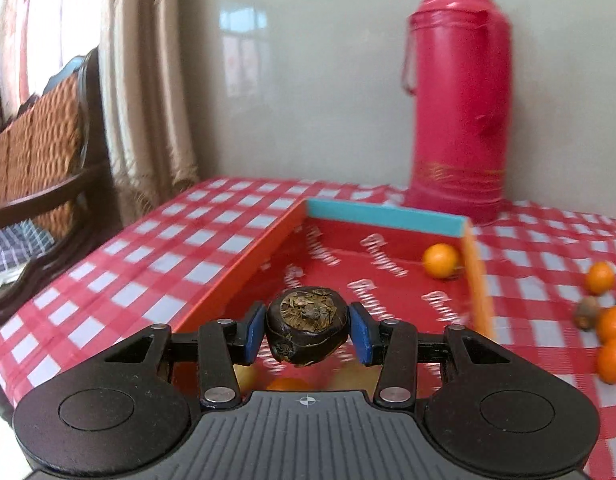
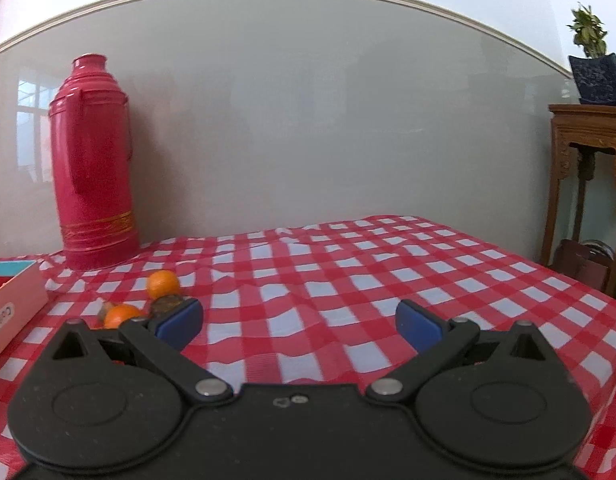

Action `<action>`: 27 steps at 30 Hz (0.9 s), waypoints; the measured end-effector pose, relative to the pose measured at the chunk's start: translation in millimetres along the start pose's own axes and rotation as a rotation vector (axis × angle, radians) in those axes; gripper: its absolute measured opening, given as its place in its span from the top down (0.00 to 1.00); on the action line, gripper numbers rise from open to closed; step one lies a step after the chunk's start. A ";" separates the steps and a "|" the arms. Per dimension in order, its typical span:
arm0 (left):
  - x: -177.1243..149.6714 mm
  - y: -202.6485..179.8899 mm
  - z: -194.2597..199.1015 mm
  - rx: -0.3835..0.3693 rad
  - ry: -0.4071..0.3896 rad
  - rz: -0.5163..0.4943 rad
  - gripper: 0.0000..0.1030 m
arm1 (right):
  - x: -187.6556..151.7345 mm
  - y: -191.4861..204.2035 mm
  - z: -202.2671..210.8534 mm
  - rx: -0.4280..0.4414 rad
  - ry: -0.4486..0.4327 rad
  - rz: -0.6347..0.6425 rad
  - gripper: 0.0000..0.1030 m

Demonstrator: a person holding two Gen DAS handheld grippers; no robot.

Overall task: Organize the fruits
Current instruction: 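Carry the dark fruit with the left gripper into the box and release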

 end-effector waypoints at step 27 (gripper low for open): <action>-7.9 28.6 34.4 0.011 -0.062 0.012 0.13 | -0.7 89.6 -14.8 0.277 0.017 0.111 0.08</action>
Point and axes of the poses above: each gripper's, at about its wrist camera, not at the fingertips, and z roughly against the way its jaws point, y to its left, x to its top, the point moved 5 cm from there along -z, roughly the way its jaws point, and after that the axes turned 12 degrees about y, right-handed, at the moved point
